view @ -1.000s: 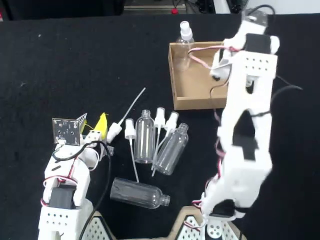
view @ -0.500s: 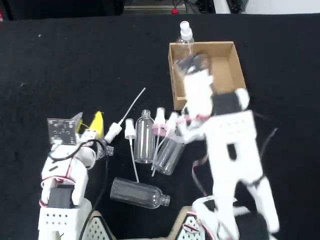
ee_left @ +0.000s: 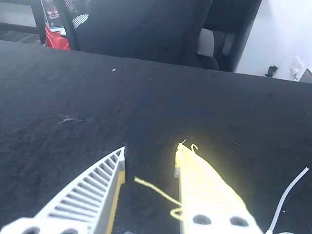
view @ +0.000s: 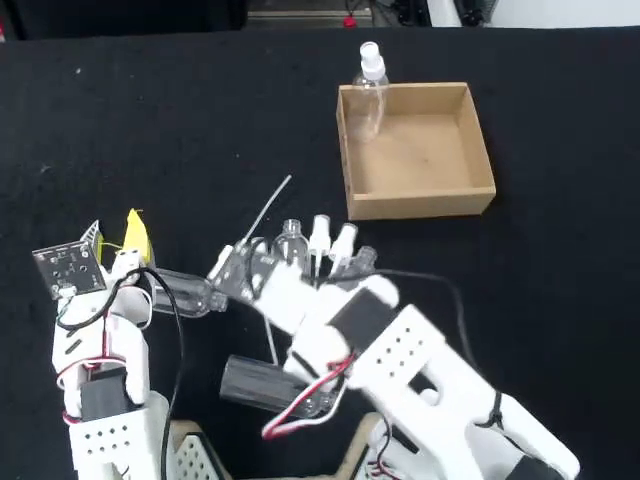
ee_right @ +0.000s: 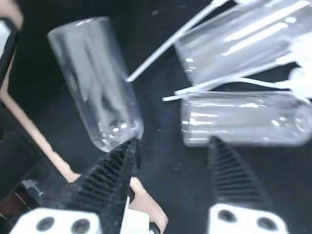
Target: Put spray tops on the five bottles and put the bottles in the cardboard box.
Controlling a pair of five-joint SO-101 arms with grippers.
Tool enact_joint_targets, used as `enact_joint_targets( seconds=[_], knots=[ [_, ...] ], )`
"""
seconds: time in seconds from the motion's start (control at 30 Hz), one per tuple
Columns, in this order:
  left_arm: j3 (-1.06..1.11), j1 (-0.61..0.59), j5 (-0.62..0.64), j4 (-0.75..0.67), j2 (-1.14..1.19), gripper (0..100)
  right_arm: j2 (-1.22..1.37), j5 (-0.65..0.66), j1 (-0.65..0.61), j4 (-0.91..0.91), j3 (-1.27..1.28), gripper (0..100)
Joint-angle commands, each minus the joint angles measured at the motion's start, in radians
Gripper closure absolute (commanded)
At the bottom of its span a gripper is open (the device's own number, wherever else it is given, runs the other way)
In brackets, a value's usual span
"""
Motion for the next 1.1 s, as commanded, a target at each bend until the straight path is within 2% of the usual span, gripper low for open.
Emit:
enact_joint_targets(
  seconds=[0.0,0.37,0.5,0.57,0.77,0.97,1.07],
  knots=[
    [0.021,-0.005,0.003,-0.025,-0.008,84,-0.035,0.006,-0.101,-0.031,0.025,73.8],
    [0.021,-0.013,0.003,-0.025,-0.014,84,-0.035,0.008,-0.212,-0.038,0.039,73.3],
    [0.021,-0.018,0.003,-0.041,-0.014,84,-0.033,0.008,-0.215,-0.072,0.076,73.3],
    [0.021,-0.065,0.023,-0.066,-0.012,84,-0.028,0.008,-0.215,-0.121,0.12,73.3],
    [0.021,-0.251,0.233,-0.14,-0.006,84,-0.03,0.009,-0.216,-0.157,0.147,73.3],
    [0.021,-0.268,0.247,-0.169,-0.006,84,-0.028,0.008,-0.216,-0.164,0.154,73.3],
    [0.021,-0.321,0.25,-0.196,-0.006,84,-0.028,0.008,-0.219,-0.164,0.154,73.3]
  ],
)
